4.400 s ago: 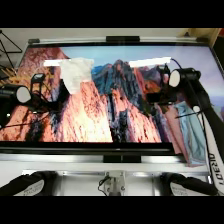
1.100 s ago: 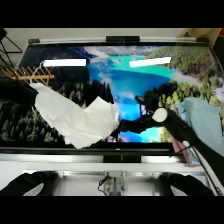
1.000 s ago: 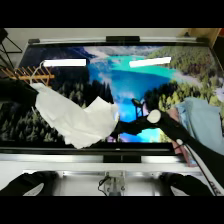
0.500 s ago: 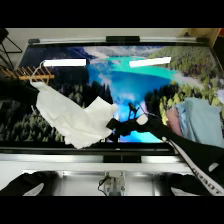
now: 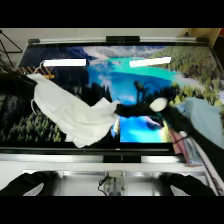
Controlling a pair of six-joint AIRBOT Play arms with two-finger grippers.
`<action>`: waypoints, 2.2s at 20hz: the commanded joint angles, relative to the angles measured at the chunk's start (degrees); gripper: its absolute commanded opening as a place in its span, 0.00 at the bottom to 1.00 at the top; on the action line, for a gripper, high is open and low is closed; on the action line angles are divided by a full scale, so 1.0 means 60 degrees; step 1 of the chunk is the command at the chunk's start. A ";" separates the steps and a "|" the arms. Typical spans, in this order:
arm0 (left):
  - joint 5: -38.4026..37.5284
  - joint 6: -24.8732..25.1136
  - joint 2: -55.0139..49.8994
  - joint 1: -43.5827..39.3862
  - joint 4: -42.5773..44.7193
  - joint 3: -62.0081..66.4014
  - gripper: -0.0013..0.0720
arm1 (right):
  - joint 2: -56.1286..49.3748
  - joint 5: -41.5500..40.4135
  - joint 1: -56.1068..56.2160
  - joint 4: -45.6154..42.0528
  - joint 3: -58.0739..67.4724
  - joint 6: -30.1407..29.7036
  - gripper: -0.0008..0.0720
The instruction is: Fold the shirts.
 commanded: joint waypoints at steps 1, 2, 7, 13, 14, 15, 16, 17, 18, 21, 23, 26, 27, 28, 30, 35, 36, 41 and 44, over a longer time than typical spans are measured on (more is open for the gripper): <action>0.0441 0.0091 0.0138 -0.0007 0.0055 0.1472 0.06 | 0.2346 0.2812 -0.1650 -0.2940 0.2277 -0.0255 0.10; 0.0776 0.0084 0.0306 -0.0007 0.0018 0.2164 0.06 | 0.3031 0.2932 -0.1989 -0.3071 0.2925 -0.0255 0.10; 0.3133 -0.0160 0.1683 -0.0007 -0.0849 0.3504 0.06 | 0.5450 0.1537 -0.2619 -0.3111 0.5074 -0.0113 0.10; 0.0532 -0.0160 0.1945 0.0015 -0.0437 0.2681 0.06 | 0.5439 0.2528 -0.2619 -0.3574 0.5461 0.0299 0.10; 0.0408 -0.0157 0.1945 0.0015 -0.0441 0.2215 0.06 | 0.5195 0.3049 -0.2619 -0.3796 0.5461 0.0291 0.10; 0.0404 -0.0157 0.1945 0.0015 -0.0441 0.1606 0.06 | 0.4841 0.3657 -0.2619 -0.4109 0.5457 0.0295 0.10; 0.0423 -0.0157 0.1931 0.0015 -0.0437 0.0976 0.06 | 0.4379 0.4215 -0.2619 -0.4462 0.5450 0.0295 0.10; 0.0619 -0.0157 0.1912 0.0011 -0.0397 0.0182 0.06 | 0.3865 0.4615 -0.2619 -0.4707 0.5439 0.0288 0.10; 0.1016 -0.0157 0.1905 0.0011 -0.0321 -0.0605 0.06 | 0.3279 0.4754 -0.2619 -0.4878 0.5388 0.0211 0.10; 0.3202 -0.0157 0.1861 0.0015 0.0215 -0.2973 0.06 | 0.0987 0.3668 -0.2612 -0.4947 0.5217 -0.0157 0.10; 0.4459 -0.0157 0.1690 0.0018 0.0437 -0.3956 0.06 | -0.0667 0.2116 -0.2608 -0.4568 0.5217 -0.0069 0.10; 0.4943 -0.0160 0.1115 0.0015 0.0455 -0.4437 0.06 | -0.2769 0.0674 -0.2608 -0.2827 0.5217 0.0696 0.10; 0.4965 -0.0160 0.0933 0.0015 0.0455 -0.4433 0.06 | -0.3319 0.0648 -0.2608 -0.2040 0.5217 0.0732 0.10; 0.5005 -0.0160 0.0780 0.0015 0.0455 -0.4433 0.06 | -0.3734 0.0761 -0.2608 -0.1392 0.5217 0.0761 0.10; 0.5056 -0.0153 0.0525 0.0015 0.0459 -0.4433 0.06 | -0.4204 0.1253 -0.2619 -0.0594 0.5217 0.0965 0.10; 0.5056 0.0066 0.0437 0.0342 0.0543 -0.4433 0.06 | -0.3490 0.4878 -0.3344 -0.0954 0.5639 0.0561 0.57; 0.5060 0.0066 0.0433 0.0546 0.0543 -0.4433 0.06 | -0.3166 0.5676 -0.3337 -0.1687 0.5606 0.0754 0.57; 0.4980 0.0062 0.0437 0.1388 0.0535 -0.4433 0.06 | -0.0707 0.6080 -0.1384 -0.4204 0.2135 0.2062 0.89; 0.4845 0.0058 0.0408 0.1457 0.0528 -0.4437 0.06 | 0.0328 0.3566 0.0033 -0.2065 -0.1308 0.3362 0.89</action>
